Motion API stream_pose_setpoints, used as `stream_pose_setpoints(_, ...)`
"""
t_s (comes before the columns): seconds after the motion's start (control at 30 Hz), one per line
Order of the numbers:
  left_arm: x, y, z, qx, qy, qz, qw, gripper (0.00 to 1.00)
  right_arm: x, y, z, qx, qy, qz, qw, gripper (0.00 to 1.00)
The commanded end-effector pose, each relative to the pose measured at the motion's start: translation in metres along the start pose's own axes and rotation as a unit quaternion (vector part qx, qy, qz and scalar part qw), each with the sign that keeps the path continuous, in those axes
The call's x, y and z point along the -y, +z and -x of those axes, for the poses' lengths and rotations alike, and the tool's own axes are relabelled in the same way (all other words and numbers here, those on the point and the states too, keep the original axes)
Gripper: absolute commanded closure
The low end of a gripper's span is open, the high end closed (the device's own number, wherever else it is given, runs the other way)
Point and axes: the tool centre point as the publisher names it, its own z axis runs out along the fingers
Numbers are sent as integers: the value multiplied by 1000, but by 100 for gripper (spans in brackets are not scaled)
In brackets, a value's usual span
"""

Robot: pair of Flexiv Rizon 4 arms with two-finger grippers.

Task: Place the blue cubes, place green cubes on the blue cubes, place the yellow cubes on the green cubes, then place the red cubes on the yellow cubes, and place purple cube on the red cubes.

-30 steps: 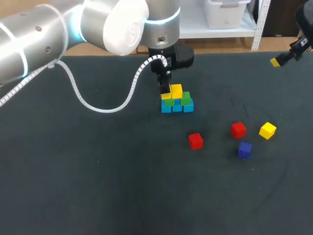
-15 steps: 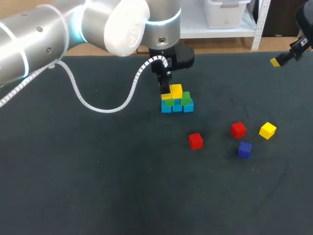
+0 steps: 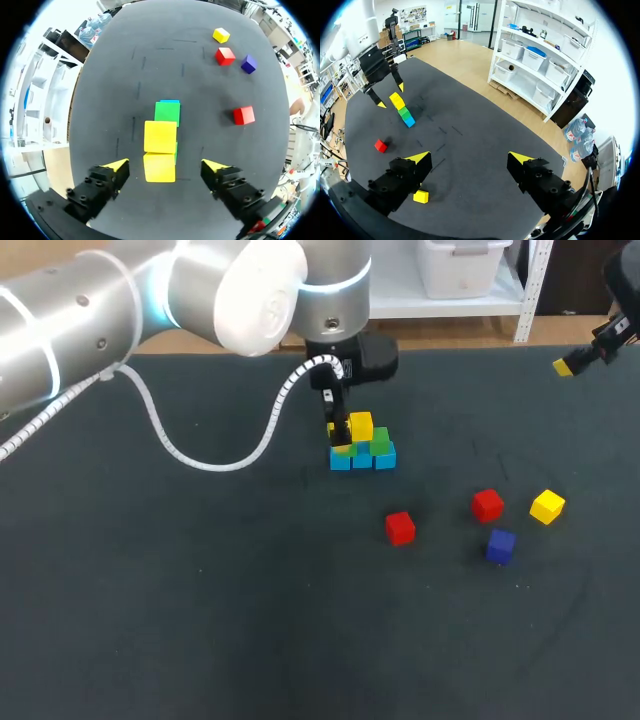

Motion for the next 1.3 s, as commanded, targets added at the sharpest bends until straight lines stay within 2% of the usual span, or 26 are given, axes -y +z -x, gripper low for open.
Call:
stream_pose_setpoints(0.03, -4, -2, -1, -6, -2, 0, 1000, 0, 1, 1, 1, 0, 0, 2, 1000, 0)
stream_pose_setpoints(0.47, -6, -16, -22, 0, -38, 3, 999, 0, 1, 1, 1, 0, 0, 2, 1000, 0)
stream_pose_setpoints(0.83, -4, -11, -23, -3, -49, 3, 999, 0, 1, 1, 1, 0, 0, 2, 1000, 0)
stream_pose_setpoints(1.3, -4, -7, -26, -9, -33, 16, 999, 0, 1, 1, 1, 0, 0, 2, 1000, 0)
